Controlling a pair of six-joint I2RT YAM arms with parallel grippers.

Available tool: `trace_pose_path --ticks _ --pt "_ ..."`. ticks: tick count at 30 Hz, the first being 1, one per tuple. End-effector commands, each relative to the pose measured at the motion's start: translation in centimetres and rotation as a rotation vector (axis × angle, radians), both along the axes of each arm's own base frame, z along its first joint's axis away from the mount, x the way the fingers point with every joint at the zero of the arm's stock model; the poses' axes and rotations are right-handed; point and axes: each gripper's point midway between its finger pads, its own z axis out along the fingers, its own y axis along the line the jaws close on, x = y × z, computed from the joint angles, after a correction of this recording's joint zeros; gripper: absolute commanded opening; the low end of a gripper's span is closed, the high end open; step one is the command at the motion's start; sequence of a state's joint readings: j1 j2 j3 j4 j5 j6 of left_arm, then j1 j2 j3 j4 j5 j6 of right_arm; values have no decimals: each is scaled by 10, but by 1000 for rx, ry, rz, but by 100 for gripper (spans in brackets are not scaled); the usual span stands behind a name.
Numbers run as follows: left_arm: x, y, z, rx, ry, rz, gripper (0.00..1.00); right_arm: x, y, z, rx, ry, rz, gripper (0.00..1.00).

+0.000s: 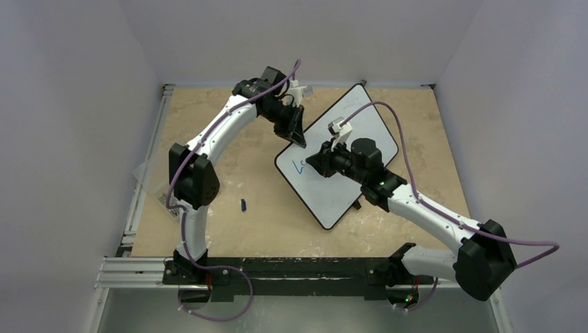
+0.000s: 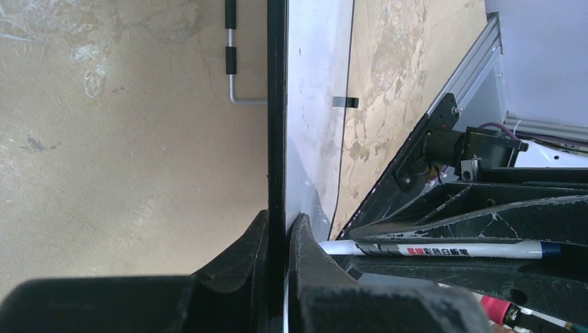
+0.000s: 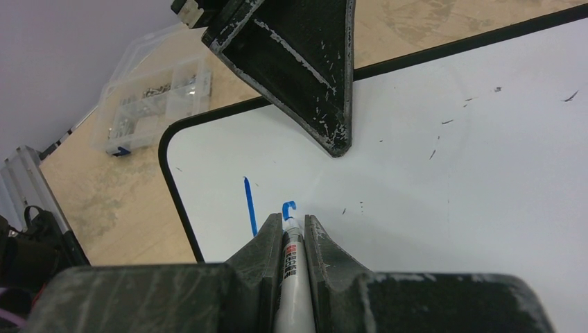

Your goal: Write a sentence on the whiteboard

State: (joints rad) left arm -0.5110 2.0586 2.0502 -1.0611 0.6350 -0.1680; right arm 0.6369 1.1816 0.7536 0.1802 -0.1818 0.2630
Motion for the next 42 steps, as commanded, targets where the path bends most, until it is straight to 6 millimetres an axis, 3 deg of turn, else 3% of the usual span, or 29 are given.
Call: trace_pose_path --ticks 1,12,33,42 --pt "15 14 -22 164 -127 16 0 14 -14 -15 -78 35 -98 0" --pt "16 14 -22 160 -129 16 0 19 -9 -6 -69 25 -94 0" --pt "15 13 -22 155 -124 14 0 7 8 -1 -28 20 27 0" --pt "16 14 -22 161 -126 17 0 -10 9 24 34 -22 80 0"
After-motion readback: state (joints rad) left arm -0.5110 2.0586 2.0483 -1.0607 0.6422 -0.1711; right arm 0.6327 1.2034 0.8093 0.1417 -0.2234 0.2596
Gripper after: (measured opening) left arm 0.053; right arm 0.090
